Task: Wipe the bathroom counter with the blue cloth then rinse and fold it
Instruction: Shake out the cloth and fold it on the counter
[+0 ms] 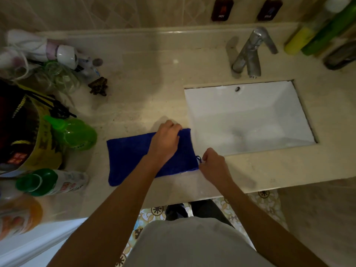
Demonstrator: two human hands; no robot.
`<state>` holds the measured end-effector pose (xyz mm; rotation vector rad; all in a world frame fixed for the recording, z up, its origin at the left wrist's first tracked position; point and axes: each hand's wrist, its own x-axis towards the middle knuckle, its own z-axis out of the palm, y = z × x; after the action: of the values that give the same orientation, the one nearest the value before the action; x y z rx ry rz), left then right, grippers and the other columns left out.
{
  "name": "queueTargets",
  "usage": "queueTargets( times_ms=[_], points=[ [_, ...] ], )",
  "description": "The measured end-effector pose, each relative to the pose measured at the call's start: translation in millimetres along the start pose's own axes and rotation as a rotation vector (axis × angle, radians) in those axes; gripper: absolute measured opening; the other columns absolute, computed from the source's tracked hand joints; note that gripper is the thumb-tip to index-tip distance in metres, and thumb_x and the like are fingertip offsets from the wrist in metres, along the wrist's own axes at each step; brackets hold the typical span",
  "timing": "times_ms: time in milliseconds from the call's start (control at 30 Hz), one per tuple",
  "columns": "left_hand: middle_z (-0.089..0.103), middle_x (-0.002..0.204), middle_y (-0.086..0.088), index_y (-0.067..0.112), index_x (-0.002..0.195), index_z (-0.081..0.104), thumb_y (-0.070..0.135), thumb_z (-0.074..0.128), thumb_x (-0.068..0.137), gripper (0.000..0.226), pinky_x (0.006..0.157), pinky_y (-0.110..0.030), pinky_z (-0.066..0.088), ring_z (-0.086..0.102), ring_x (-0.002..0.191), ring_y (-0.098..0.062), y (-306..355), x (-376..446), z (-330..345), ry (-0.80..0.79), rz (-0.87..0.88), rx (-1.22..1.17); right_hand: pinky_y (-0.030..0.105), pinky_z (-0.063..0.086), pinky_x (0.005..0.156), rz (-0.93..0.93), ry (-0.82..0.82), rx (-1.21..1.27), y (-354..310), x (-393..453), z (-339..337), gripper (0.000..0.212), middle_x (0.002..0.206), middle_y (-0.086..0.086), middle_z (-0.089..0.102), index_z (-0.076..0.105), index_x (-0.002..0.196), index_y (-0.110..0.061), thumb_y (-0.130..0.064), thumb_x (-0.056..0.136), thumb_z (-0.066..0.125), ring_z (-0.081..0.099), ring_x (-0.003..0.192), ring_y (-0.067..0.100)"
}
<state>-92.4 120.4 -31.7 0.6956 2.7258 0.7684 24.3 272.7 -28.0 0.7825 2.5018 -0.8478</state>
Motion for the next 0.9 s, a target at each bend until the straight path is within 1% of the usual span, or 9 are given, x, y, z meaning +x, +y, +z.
queueTargets(
  times_ms=[67,133,233,300,400,467,600,733,900],
  points=[
    [0.054,0.126,-0.009,0.012,0.125,0.059,0.009,0.056,0.093,0.032,0.089,-0.039,0.051,0.051,0.113,-0.027,6,17,2,-0.062,0.022,0.075,0.033,0.046,0.065,0.031,0.011,-0.038,9,-7,3,0.012,0.092,0.009,0.064,0.055,0.098,-0.009,-0.020,0.094,0.058,0.060,0.078,0.023],
    [0.054,0.126,-0.009,0.014,0.126,0.059,0.010,0.056,0.094,0.033,0.091,-0.039,0.049,0.049,0.115,-0.027,10,32,4,-0.110,0.057,0.111,0.034,0.050,0.069,0.063,0.012,-0.003,13,-9,7,0.023,0.093,0.008,0.066,0.059,0.097,-0.010,-0.032,0.096,0.057,0.061,0.078,0.021],
    [0.058,0.116,-0.007,0.014,0.117,0.063,0.007,0.055,0.093,0.026,0.082,-0.037,0.049,0.051,0.106,-0.025,15,49,5,-0.200,0.111,0.171,0.039,0.054,0.068,0.126,0.019,0.122,10,-6,15,0.032,0.086,0.007,0.066,0.059,0.092,-0.012,-0.044,0.091,0.062,0.064,0.078,0.024],
    [0.059,0.104,-0.007,0.012,0.104,0.065,0.003,0.053,0.092,0.019,0.076,-0.037,0.050,0.053,0.094,-0.023,17,55,5,-0.249,0.139,0.219,0.035,0.048,0.061,0.147,-0.003,0.144,4,-6,21,0.037,0.085,0.008,0.066,0.058,0.093,-0.011,-0.047,0.089,0.064,0.064,0.077,0.026],
    [0.059,0.099,-0.006,0.011,0.100,0.066,0.000,0.054,0.089,0.019,0.076,-0.040,0.053,0.056,0.088,-0.022,19,62,5,-0.292,0.152,0.225,0.030,0.040,0.054,0.169,-0.019,0.181,0,-8,24,0.045,0.077,0.007,0.061,0.058,0.088,-0.009,-0.054,0.088,0.061,0.062,0.072,0.027],
    [0.060,0.097,-0.006,0.010,0.098,0.067,-0.002,0.055,0.087,0.021,0.077,-0.040,0.055,0.058,0.085,-0.021,19,66,5,-0.318,0.140,0.222,0.030,0.038,0.052,0.161,-0.022,0.176,0,-8,23,0.036,0.079,0.008,0.061,0.058,0.087,-0.009,-0.046,0.089,0.062,0.061,0.072,0.027],
    [0.060,0.093,-0.003,0.013,0.091,0.068,-0.006,0.054,0.083,0.025,0.073,-0.036,0.055,0.059,0.080,-0.020,21,72,6,-0.364,0.127,0.202,0.039,0.049,0.063,0.058,-0.056,0.125,4,-10,17,0.015,0.084,0.009,0.062,0.059,0.088,-0.007,-0.021,0.090,0.057,0.061,0.076,0.028],
    [0.057,0.090,0.001,0.015,0.084,0.065,-0.004,0.056,0.083,0.020,0.075,-0.035,0.054,0.058,0.081,-0.018,26,76,5,-0.389,0.130,0.189,0.038,0.045,0.057,0.014,-0.121,0.197,6,-12,2,0.016,0.076,0.018,0.064,0.058,0.076,0.002,-0.012,0.085,0.059,0.061,0.067,0.029],
    [0.054,0.085,0.004,0.018,0.083,0.064,0.001,0.063,0.086,0.017,0.079,-0.032,0.052,0.058,0.083,-0.017,47,85,8,-0.435,0.135,0.027,0.029,0.037,0.055,0.123,-0.043,0.301,32,-22,-22,0.028,0.064,0.002,0.049,0.043,0.066,-0.016,-0.013,0.087,0.061,0.046,0.057,0.013]
  ],
)
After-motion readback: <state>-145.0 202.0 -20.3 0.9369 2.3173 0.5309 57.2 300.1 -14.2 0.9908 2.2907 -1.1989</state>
